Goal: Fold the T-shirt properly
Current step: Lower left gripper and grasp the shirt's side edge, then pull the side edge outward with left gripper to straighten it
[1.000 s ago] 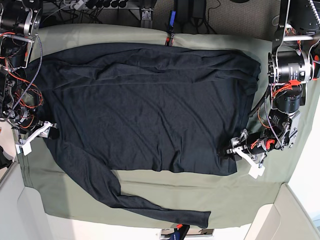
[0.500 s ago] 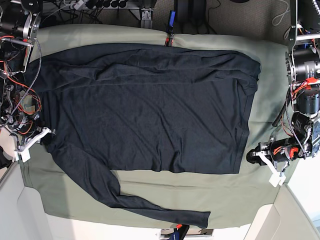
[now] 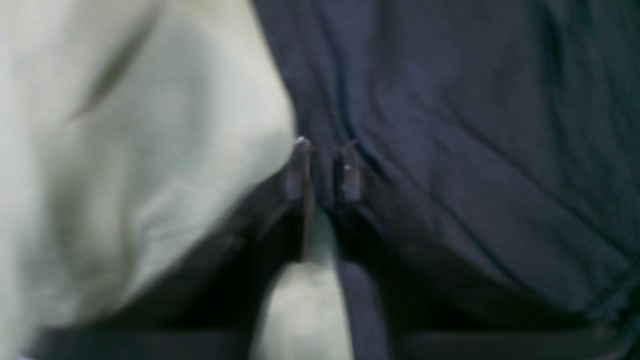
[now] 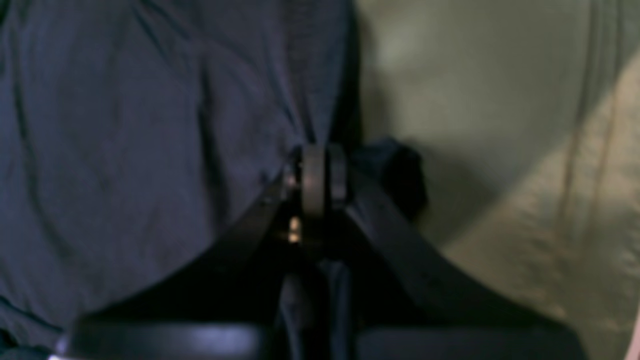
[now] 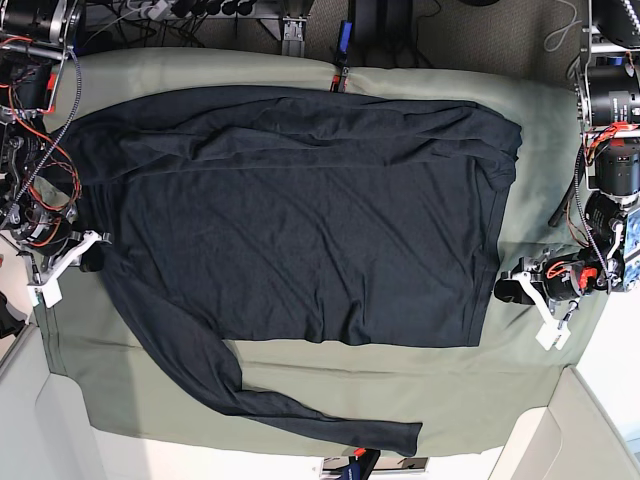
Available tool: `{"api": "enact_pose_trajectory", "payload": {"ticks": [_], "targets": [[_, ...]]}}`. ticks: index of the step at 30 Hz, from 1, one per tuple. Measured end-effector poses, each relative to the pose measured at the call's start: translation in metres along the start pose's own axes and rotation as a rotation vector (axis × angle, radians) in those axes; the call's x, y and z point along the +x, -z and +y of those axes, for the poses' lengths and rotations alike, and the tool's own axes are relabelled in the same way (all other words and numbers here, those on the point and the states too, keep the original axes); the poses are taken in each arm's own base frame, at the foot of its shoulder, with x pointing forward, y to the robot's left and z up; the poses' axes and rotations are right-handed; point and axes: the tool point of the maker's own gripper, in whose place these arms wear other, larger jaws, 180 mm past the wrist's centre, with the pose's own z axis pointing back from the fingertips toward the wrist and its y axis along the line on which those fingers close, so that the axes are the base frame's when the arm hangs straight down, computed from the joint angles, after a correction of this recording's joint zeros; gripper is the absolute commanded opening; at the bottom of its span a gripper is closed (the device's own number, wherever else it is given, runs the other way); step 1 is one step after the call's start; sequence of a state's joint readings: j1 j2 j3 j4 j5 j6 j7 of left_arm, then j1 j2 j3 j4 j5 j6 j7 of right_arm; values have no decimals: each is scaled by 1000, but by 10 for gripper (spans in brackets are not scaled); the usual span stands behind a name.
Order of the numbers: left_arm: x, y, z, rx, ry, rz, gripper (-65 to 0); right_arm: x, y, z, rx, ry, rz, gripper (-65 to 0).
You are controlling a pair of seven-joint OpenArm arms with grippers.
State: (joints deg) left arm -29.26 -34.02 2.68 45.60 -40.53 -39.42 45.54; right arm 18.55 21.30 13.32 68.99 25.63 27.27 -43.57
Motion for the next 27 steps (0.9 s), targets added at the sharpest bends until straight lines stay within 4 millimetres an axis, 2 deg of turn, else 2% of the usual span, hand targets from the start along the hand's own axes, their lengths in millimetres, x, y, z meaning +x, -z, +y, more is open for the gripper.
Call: {"api": "enact_pose_trajectory", "payload": {"ticks": [1, 2, 7, 13, 17, 19, 22, 24, 25, 27], "targets": [[0, 1, 3, 4, -15, -19, -301, -1, -1, -1, -2, 0, 1, -650], [-2, 3, 6, 7, -29, -30, -284, 0, -1, -1, -1, 1, -1, -650], [-8, 7, 11, 14, -72, -52, -284, -7, 1, 1, 3, 7, 9, -650], [0, 28, -17, -35, -76, -86, -285, -14, 1, 1, 6, 13, 24, -650], [0, 40, -15, 49, -41, -75, -288, -14, 1, 1, 8, 15, 24, -650], [1, 44, -16, 66, -11, -77, -330, -14, 1, 1, 8, 14, 25, -650], [-1, 48, -20, 70, -5, -69, -524, -15, 1, 1, 9, 14, 27, -650], [-2, 49, -23, 53, 9, -61, -628, -15, 1, 1, 8, 14, 27, -650], [-3, 49, -27, 33, 23, -58, -650, -15, 1, 1, 8, 14, 27, -650], [-5, 48, -32, 1, 49, -43, -650, -15, 1, 1, 8, 14, 28, -650]]}}
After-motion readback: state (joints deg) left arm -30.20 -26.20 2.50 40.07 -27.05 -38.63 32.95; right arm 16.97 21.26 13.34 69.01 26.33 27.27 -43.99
